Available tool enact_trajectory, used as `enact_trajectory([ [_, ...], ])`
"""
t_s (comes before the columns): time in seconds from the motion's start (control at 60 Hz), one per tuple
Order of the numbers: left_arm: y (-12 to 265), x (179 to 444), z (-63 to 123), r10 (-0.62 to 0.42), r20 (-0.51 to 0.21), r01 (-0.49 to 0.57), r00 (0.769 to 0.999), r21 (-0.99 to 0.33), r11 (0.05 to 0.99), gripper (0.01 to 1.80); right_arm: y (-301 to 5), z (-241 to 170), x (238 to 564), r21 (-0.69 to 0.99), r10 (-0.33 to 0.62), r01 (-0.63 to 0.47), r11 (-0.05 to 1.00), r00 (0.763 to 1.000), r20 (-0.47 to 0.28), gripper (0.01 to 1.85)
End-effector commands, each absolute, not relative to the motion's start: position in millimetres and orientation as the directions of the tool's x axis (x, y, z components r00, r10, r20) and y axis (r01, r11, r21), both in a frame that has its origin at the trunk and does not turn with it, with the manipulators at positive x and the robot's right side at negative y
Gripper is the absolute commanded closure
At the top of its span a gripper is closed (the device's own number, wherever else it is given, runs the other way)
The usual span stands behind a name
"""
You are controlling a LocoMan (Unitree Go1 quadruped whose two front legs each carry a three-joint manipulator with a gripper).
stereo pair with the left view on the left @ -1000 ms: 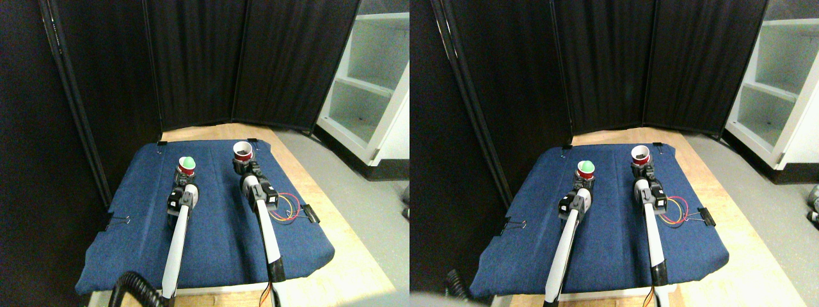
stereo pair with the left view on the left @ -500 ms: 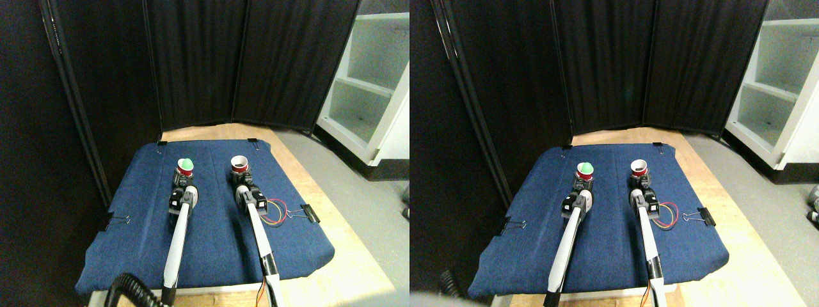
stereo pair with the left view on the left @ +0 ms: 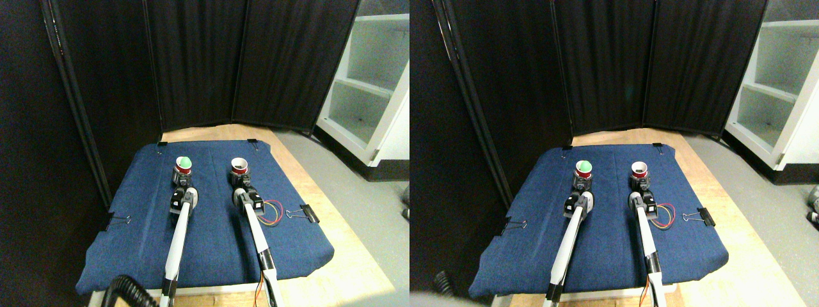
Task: Pour (bimanual)
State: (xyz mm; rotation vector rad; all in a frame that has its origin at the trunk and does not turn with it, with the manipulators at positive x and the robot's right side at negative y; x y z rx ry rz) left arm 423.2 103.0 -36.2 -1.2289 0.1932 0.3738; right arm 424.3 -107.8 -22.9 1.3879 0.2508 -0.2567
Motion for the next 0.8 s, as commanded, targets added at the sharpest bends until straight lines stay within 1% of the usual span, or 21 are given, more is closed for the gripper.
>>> enact_trajectory([
  [0.017, 106.7, 421.6, -51.1, 0.227, -0.378, -0.435, 0.897, -0.843, 0.317, 1.8, -109.4, -28.0, 425.1, 0.927, -0.043, 0.337, 0.167, 0.941, -0.334, 1.85],
  [0.133, 109.5, 422.0, -54.0, 0.243, -0.377, -0.441, 0.894, -0.835, 0.328, 1.8, -112.5, -28.0, 425.6, 0.923, -0.052, 0.355, 0.152, 0.935, -0.351, 1.85],
  [0.183, 110.4, 422.1, -54.8, 0.244, -0.383, -0.446, 0.891, -0.838, 0.314, 1.8, -113.1, -28.2, 426.0, 0.922, -0.056, 0.357, 0.148, 0.934, -0.353, 1.85],
  [0.233, 111.6, 422.0, -56.1, 0.247, -0.385, -0.451, 0.889, -0.827, 0.335, 1.8, -114.2, -27.4, 426.3, 0.917, -0.054, 0.357, 0.177, 0.934, -0.353, 1.83],
  [0.25, 111.9, 421.7, -56.4, 0.25, -0.389, -0.456, 0.887, -0.822, 0.341, 1.74, -114.4, -27.0, 426.4, 0.916, -0.051, 0.359, 0.176, 0.933, -0.356, 1.77],
  [0.267, 112.3, 421.3, -56.4, 0.246, -0.395, -0.46, 0.885, -0.82, 0.341, 1.61, -114.2, -26.1, 426.1, 0.917, -0.052, 0.363, 0.166, 0.932, -0.359, 1.75],
  [0.283, 112.4, 421.1, -56.4, 0.245, -0.398, -0.463, 0.884, -0.818, 0.342, 1.54, -114.1, -25.8, 426.0, 0.917, -0.051, 0.365, 0.16, 0.931, -0.361, 1.71],
  [0.3, 112.4, 421.1, -56.4, 0.245, -0.398, -0.463, 0.884, -0.818, 0.342, 1.54, -114.1, -25.8, 426.0, 0.917, -0.051, 0.365, 0.16, 0.931, -0.361, 1.71],
  [0.333, 112.1, 420.1, -56.0, 0.254, -0.411, -0.48, 0.875, -0.806, 0.347, 1.2, -114.6, -25.5, 426.2, 0.917, -0.029, 0.371, 0.145, 0.928, -0.371, 1.38],
  [0.35, 111.6, 419.5, -55.7, 0.26, -0.417, -0.487, 0.871, -0.801, 0.348, 1.04, -114.6, -25.4, 426.4, 0.916, -0.021, 0.374, 0.146, 0.927, -0.375, 1.25],
  [0.367, 111.6, 419.4, -55.7, 0.259, -0.422, -0.492, 0.869, -0.796, 0.353, 0.95, -114.6, -25.3, 426.3, 0.915, -0.016, 0.376, 0.148, 0.926, -0.378, 1.18],
  [0.383, 111.7, 419.1, -55.7, 0.255, -0.433, -0.501, 0.865, -0.783, 0.369, 0.81, -114.6, -25.1, 426.0, 0.912, -0.007, 0.381, 0.151, 0.923, -0.384, 1.03],
  [0.4, 111.5, 418.3, -55.5, 0.253, -0.436, -0.504, 0.863, -0.775, 0.383, 0.71, -114.2, -24.7, 425.4, 0.909, -0.004, 0.387, 0.152, 0.92, -0.391, 0.88],
  [0.417, 111.6, 418.0, -55.7, 0.253, -0.438, -0.505, 0.863, -0.768, 0.394, 0.65, -114.0, -24.2, 424.9, 0.907, -0.001, 0.393, 0.15, 0.918, -0.397, 0.77],
  [0.45, 111.8, 417.8, -56.2, 0.257, -0.439, -0.509, 0.861, -0.76, 0.405, 0.62, -113.9, -23.9, 424.5, 0.905, 0.004, 0.398, 0.148, 0.915, -0.403, 0.68],
  [0.5, 111.8, 417.2, -55.9, 0.262, -0.441, -0.513, 0.858, -0.756, 0.406, 0.61, -113.6, -23.8, 424.3, 0.905, 0.004, 0.399, 0.148, 0.915, -0.404, 0.65],
  [0.617, 112.2, 415.5, -55.7, 0.261, -0.441, -0.512, 0.859, -0.753, 0.413, 0.59, -112.6, -23.5, 423.5, 0.907, 0.002, 0.401, 0.132, 0.914, -0.405, 0.73],
  [0.733, 113.2, 414.7, -56.2, 0.265, -0.44, -0.513, 0.858, -0.754, 0.411, 0.55, -112.0, -23.8, 423.2, 0.907, 0.001, 0.405, 0.115, 0.913, -0.408, 0.69],
  [0.8, 114.2, 413.6, -56.0, 0.255, -0.442, -0.51, 0.86, -0.751, 0.42, 0.55, -111.2, -22.6, 421.5, 0.906, 0.002, 0.406, 0.12, 0.913, -0.409, 0.69],
])
